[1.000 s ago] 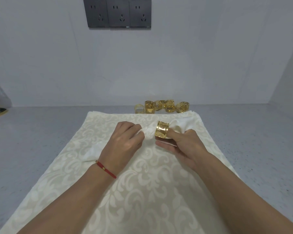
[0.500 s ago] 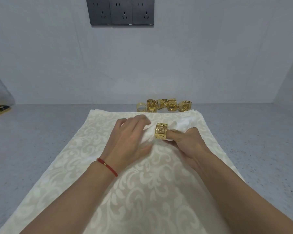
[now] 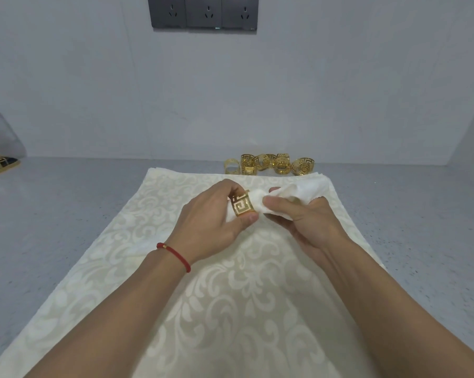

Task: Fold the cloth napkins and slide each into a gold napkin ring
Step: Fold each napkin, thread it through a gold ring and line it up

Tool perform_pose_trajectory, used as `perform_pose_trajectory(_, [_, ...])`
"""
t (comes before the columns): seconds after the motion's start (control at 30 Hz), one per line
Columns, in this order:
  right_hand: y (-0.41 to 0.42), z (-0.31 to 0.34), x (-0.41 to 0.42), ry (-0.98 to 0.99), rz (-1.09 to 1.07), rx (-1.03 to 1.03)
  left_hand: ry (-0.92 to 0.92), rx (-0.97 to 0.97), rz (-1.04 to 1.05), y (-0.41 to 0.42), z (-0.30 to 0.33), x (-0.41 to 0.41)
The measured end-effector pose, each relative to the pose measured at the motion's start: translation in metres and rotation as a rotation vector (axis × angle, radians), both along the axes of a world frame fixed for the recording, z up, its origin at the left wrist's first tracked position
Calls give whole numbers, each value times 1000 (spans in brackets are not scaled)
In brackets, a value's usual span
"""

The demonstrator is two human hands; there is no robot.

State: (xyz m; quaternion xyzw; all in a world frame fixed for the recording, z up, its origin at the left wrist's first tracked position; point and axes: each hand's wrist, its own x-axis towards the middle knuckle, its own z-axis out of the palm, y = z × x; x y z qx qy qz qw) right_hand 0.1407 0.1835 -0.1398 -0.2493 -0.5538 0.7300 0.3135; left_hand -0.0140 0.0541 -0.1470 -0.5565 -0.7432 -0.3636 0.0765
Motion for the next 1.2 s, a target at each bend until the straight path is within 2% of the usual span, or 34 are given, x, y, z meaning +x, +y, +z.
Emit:
perform_pose_trajectory(0.17, [9, 0, 1, 14, 62, -172, -76, -48, -49, -6, -5, -4])
perform_pose_trajectory(0.23, [18, 6, 5, 32, -108, -167, -38, -53, 0, -7, -6, -7])
perform_pose_trajectory(0.27, [23, 10, 11, 32, -291, -80, 0, -70, 38, -8, -5, -8])
perform_pose_trajectory(0.3, [28, 13, 17, -4, -502, 133, 53, -89, 70, -9, -5, -9])
perform_pose_trajectory(0.33, [30, 16, 24, -75, -642, 445, 114, -101, 87, -8, -5, -9])
perform_pose_trajectory(0.37, [29, 15, 28, -128, -629, 757, 166, -101, 85, -7, -5, -8])
perform_pose_trajectory(0.4, [24, 12, 29, -170, -484, 981, 190, -85, 66, -6, -4, -6])
perform_pose_trajectory(0.47, [11, 3, 19, -343, -93, 1113, 180, -34, -4, -4, -5, 0])
perform_pose_trajectory(0.53, [2, -6, 6, -431, 66, 1074, 123, 12, -60, -3, -5, 2])
perform_pose_trajectory(0.7, [8, -2, 6, -228, -33, 893, -317, -31, 3, -15, 1, -8])
perform_pose_trajectory(1.0, [13, -6, 7, -226, -26, 776, -577, 2, -135, -17, 7, -7])
perform_pose_trajectory(1.2, [2, -1, 12, -271, 24, 900, -785, 49, -232, -22, 13, 0])
